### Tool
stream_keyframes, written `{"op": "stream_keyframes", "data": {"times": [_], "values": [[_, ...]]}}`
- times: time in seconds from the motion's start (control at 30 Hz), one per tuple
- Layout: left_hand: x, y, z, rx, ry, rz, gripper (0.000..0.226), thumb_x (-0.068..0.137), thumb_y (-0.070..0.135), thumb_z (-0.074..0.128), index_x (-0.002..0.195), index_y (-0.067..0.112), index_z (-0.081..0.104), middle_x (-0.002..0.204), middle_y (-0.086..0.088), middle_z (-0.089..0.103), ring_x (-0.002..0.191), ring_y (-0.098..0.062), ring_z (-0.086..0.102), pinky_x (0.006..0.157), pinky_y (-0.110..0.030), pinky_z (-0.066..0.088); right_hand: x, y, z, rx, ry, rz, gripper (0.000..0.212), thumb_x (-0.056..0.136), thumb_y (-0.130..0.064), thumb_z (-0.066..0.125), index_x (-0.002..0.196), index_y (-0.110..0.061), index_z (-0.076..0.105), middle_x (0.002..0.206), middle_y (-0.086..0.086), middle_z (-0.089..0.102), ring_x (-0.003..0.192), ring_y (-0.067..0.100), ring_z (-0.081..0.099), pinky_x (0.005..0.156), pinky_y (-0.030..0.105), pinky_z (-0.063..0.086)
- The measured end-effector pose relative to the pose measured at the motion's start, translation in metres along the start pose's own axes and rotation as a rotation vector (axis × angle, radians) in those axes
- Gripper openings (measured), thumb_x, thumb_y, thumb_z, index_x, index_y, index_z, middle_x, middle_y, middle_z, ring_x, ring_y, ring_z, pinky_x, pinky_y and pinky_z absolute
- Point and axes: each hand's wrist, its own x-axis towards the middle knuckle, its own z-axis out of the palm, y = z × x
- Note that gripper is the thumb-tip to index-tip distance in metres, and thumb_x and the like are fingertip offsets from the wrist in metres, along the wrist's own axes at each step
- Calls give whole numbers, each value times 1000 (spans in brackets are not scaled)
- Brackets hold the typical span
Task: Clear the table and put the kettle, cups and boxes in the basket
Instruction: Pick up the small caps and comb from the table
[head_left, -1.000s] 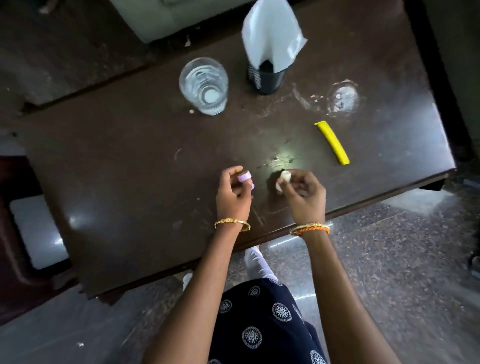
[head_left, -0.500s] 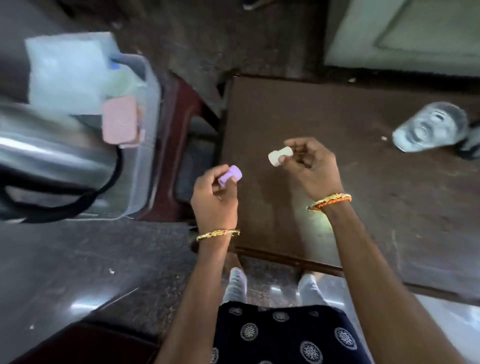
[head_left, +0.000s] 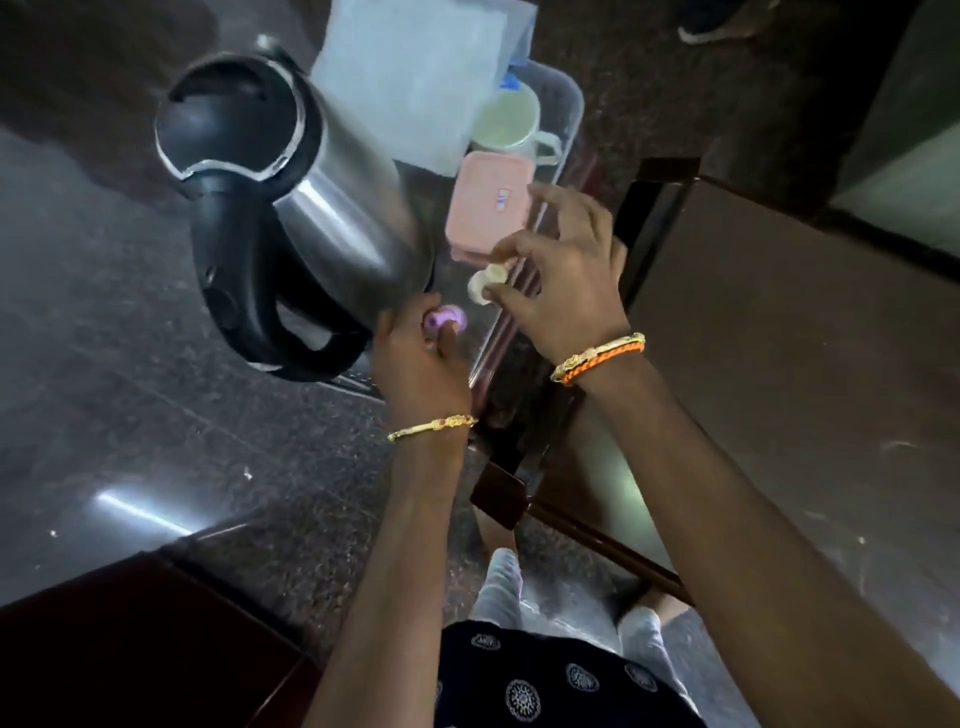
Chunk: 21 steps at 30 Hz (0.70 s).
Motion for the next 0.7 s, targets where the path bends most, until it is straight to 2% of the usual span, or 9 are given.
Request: {"op": "stream_keyframes", "data": {"times": [0.03, 0.1, 0.17, 0.27, 0.4, 0.47, 0.53, 0.57, 0.7], "values": [[4, -4, 4, -7, -9, -27, 26, 79, 4, 63, 106, 4, 64, 103, -20, 65, 92, -33, 63, 84, -32, 51, 1, -1, 8, -64, 16, 3, 19, 71, -25, 75, 89, -19, 72, 148, 5, 36, 138, 28, 23, 107, 46, 23], [10, -8, 11, -32, -10, -88, 29, 77, 5, 65, 106, 3, 62, 99, -19, 68, 92, -30, 63, 82, -24, 46, 3, -5, 21, -159, 39, 26, 16, 71, -23, 73, 86, -18, 73, 154, 6, 26, 143, 30, 15, 110, 48, 18], [12, -8, 17, -46, -11, -123, 29, 76, 5, 66, 105, 2, 61, 97, -19, 69, 91, -31, 64, 78, -28, 45, 6, -8, 31, -212, 38, 76, 15, 71, -17, 73, 86, -19, 73, 157, 8, 19, 145, 33, 8, 112, 52, 11], [18, -9, 22, 25, -31, -103, 29, 76, 5, 61, 105, 1, 59, 98, -21, 69, 94, -34, 62, 76, -33, 41, 11, -15, 42, -281, 18, 126, 24, 71, -14, 72, 93, -23, 73, 159, 10, 10, 145, 36, 0, 113, 57, 5], [23, -12, 22, 11, -100, -101, 23, 75, 1, 60, 97, 3, 59, 95, -18, 67, 87, -31, 62, 68, -25, 42, 14, -20, 51, -352, 28, 159, 36, 74, -17, 66, 106, -33, 65, 160, 9, 5, 146, 33, -5, 112, 56, 1], [24, -13, 24, -27, -160, -109, 19, 74, -2, 54, 92, 1, 59, 92, -21, 66, 85, -35, 64, 73, -36, 52, 15, -21, 55, -375, 33, 168, 40, 75, -16, 64, 111, -33, 63, 160, 9, 4, 146, 32, -5, 112, 56, 0], [25, -10, 22, -102, -201, -193, 19, 74, 6, 50, 89, -1, 59, 92, -26, 65, 88, -41, 63, 78, -48, 53, 16, -21, 58, -415, 34, 183, 44, 77, -19, 64, 119, -33, 60, 160, 9, 3, 146, 32, -4, 113, 56, -1], [25, -11, 22, -109, -208, -211, 22, 74, 11, 48, 87, -1, 60, 92, -27, 64, 89, -42, 62, 79, -50, 53, 17, -21, 60, -432, 36, 191, 42, 82, -21, 60, 123, -33, 58, 160, 9, 2, 146, 31, -3, 113, 56, -1], [23, -14, 18, 8, -254, -104, 8, 78, 6, 54, 82, 6, 61, 84, -18, 68, 79, -32, 63, 68, -32, 48, 17, -24, 60, -446, 26, 197, 36, 93, -26, 45, 128, -30, 55, 160, 7, 0, 146, 31, -4, 114, 56, 0]]}}
